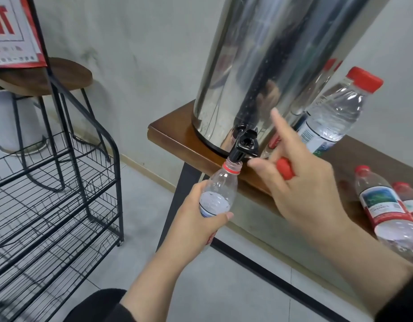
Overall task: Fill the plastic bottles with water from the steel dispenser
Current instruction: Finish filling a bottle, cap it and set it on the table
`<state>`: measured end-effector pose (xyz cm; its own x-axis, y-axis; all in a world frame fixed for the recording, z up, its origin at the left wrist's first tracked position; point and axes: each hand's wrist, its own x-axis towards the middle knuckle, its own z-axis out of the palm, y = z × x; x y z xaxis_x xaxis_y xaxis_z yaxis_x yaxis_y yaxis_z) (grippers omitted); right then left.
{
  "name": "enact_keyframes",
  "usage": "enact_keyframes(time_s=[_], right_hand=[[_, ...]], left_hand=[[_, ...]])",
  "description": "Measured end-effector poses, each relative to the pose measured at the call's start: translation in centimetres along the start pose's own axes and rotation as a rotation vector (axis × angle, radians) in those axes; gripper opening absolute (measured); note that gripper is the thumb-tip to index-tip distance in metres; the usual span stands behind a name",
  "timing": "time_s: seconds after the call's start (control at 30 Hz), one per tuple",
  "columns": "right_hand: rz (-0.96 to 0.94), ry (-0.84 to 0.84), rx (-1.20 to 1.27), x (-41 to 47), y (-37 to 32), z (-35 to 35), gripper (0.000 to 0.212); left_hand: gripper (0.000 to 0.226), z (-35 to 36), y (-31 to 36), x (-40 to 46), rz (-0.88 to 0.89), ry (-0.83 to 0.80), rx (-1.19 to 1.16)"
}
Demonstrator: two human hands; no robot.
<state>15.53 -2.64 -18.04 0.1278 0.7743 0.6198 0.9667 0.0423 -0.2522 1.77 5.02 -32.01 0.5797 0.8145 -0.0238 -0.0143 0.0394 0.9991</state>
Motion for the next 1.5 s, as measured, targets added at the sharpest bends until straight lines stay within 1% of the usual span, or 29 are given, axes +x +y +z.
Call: enact_keyframes(time_s=[0.1,0.17,0.2,0.33,0.47,0.6,0.7,0.77,0.87,0.93,1.07,1.5], right_hand=[[0.039,0.116,0.088,-0.9,1.5,-0.5,0.038],[0.103,0.102,0.104,-1.5,3.1,-0.2,0.027],[0.130,0.070,0.104,-1.7,3.9,0.1,0.027],[0.150,-0.037,0.087,-2.0,6.1,1.4,0.041],[0.117,-0.088,0.073,-2.0,7.1,2.8,0.044],[0.106,-0.097,0.054,-1.8,7.8,3.6,0.050],[0.067,-0.128,0.014,-1.4,7.9,3.8,0.050],[0.063,-0.118,0.007,-1.5,7.8,3.9,0.050],[0.186,-0.075,0.097,-1.5,7.9,3.9,0.048],[0.235,-0.083,0.121,-1.4,8.1,3.9,0.049],[0.272,-0.109,0.145,-1.1,8.1,3.8,0.051],[0.343,-0.094,0.179,-0.9,7.6,3.8,0.051]], left_hand=[[0.060,0.2,-0.3,0.1,-0.003,-0.010,-0.024],[0.060,0.3,-0.5,0.1,-0.013,-0.006,-0.042],[0.060,0.4,-0.6,0.2,-0.018,-0.002,-0.052],[0.062,0.6,-1.2,0.4,-0.029,0.013,-0.071],[0.063,0.7,-1.9,0.7,-0.024,0.027,-0.070],[0.064,0.6,-2.5,0.9,-0.015,0.037,-0.077],[0.066,0.5,-3.0,1.0,-0.016,0.046,-0.071],[0.067,0.5,-3.4,1.1,-0.009,0.048,-0.067],[0.068,0.7,-3.7,1.1,0.006,0.047,-0.061],[0.068,0.8,-3.9,1.1,-0.001,0.044,-0.071],[0.067,0.9,-4.3,1.1,-0.008,0.043,-0.078],[0.067,1.0,-4.8,0.9,-0.011,0.077,-0.098]])
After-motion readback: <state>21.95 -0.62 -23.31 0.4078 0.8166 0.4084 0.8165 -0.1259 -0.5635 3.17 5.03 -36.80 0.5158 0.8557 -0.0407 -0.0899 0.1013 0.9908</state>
